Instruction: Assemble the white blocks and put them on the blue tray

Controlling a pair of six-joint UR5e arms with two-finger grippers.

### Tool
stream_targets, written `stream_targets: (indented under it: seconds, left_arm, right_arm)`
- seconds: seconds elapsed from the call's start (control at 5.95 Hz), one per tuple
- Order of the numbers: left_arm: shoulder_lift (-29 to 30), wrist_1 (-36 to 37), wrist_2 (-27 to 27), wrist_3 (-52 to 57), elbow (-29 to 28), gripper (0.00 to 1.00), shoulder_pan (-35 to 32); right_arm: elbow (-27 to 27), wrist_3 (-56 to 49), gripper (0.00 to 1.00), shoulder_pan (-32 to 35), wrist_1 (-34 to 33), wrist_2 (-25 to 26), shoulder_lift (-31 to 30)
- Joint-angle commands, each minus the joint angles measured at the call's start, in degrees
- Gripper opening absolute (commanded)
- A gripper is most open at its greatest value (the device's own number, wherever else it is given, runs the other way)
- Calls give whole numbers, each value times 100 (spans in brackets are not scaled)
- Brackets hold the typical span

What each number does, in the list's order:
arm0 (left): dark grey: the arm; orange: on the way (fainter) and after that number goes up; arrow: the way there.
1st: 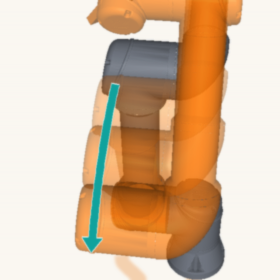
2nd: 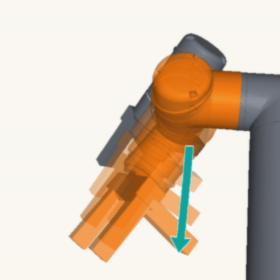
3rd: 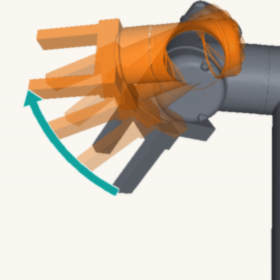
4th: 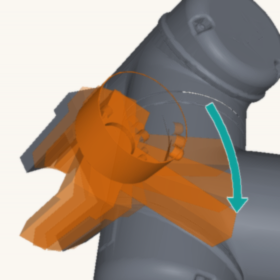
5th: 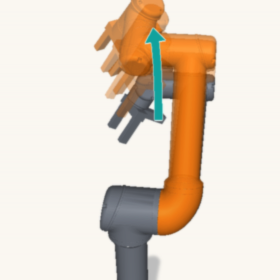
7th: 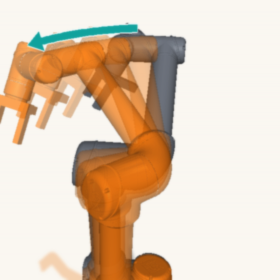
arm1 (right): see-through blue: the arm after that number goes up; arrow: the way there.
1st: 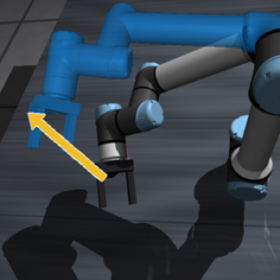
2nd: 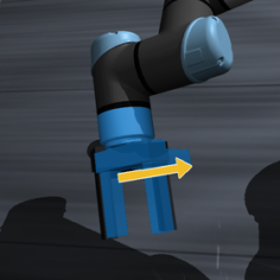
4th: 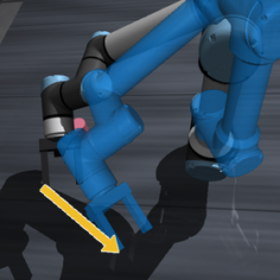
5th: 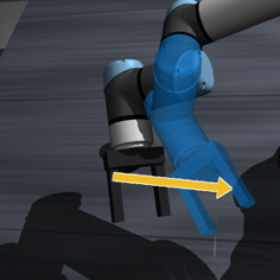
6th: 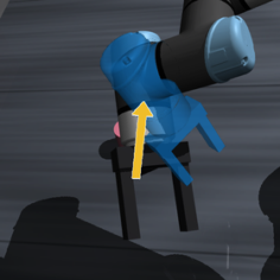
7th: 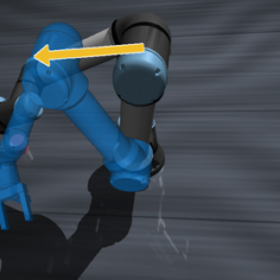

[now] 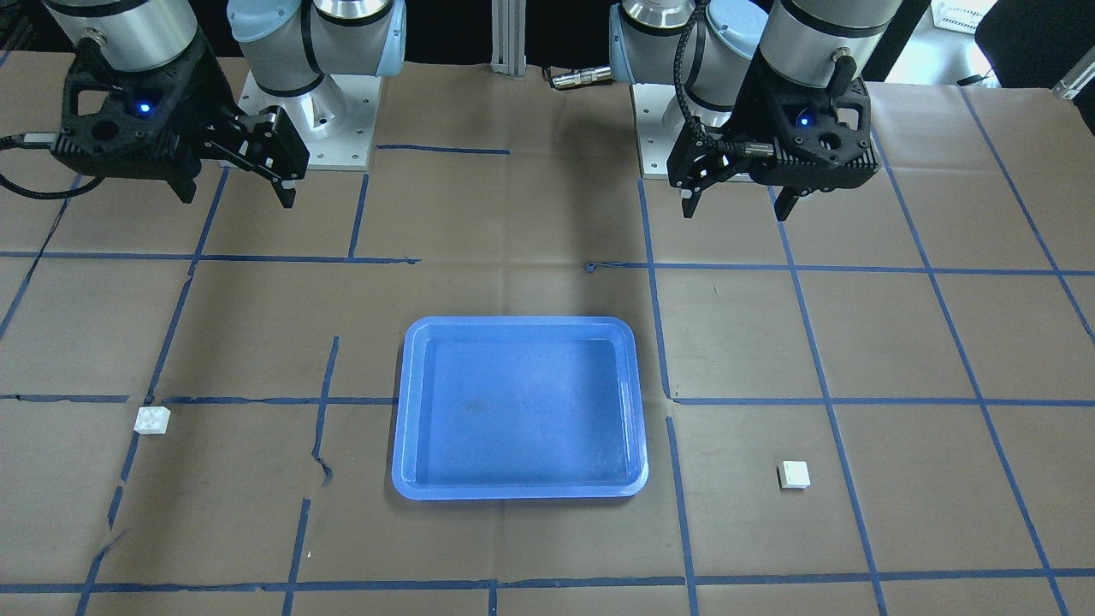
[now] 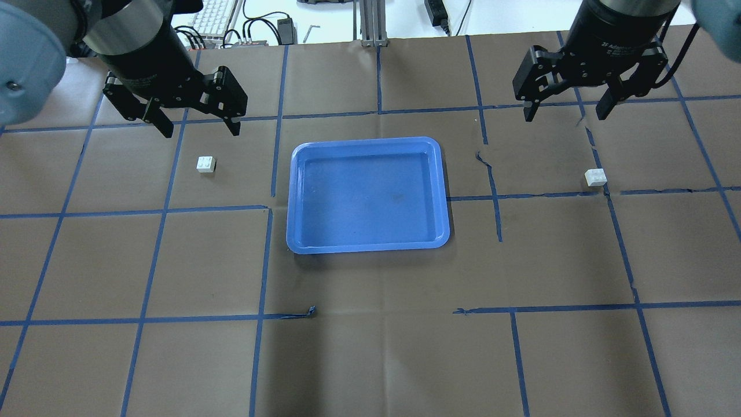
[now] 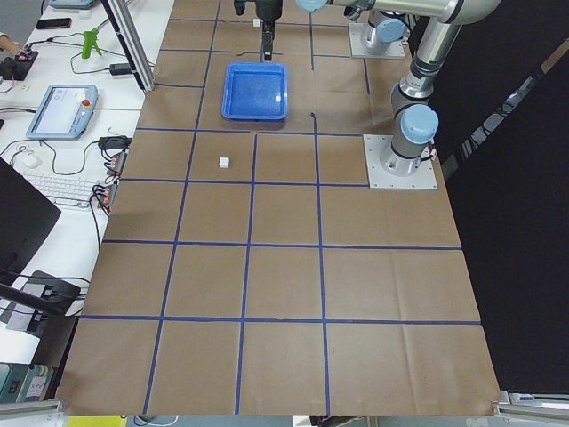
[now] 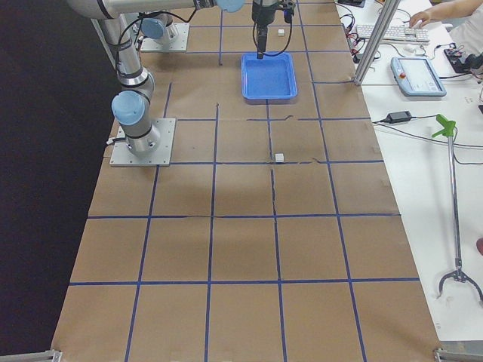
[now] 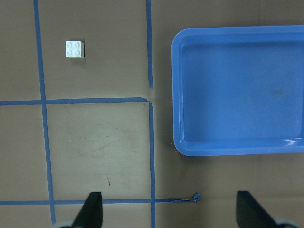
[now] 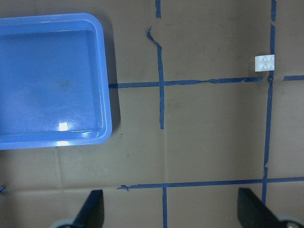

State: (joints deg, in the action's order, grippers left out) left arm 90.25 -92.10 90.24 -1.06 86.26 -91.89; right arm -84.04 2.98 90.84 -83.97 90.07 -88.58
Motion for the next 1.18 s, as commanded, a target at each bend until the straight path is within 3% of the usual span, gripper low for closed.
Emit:
stream_targets:
  seconds: [0.0, 0.67, 1.01]
  left_arm:
    - [-25, -1, 20, 70, 66, 99, 4]
    - [19, 174, -15, 88, 198, 99, 22]
    - [630, 228, 28, 71, 252, 99, 231]
  right_arm:
    - [2, -312, 100, -22, -48, -7, 34]
    - [2, -342, 100, -102, -128, 10, 34]
    - [-7, -359, 100, -102, -119, 28, 42]
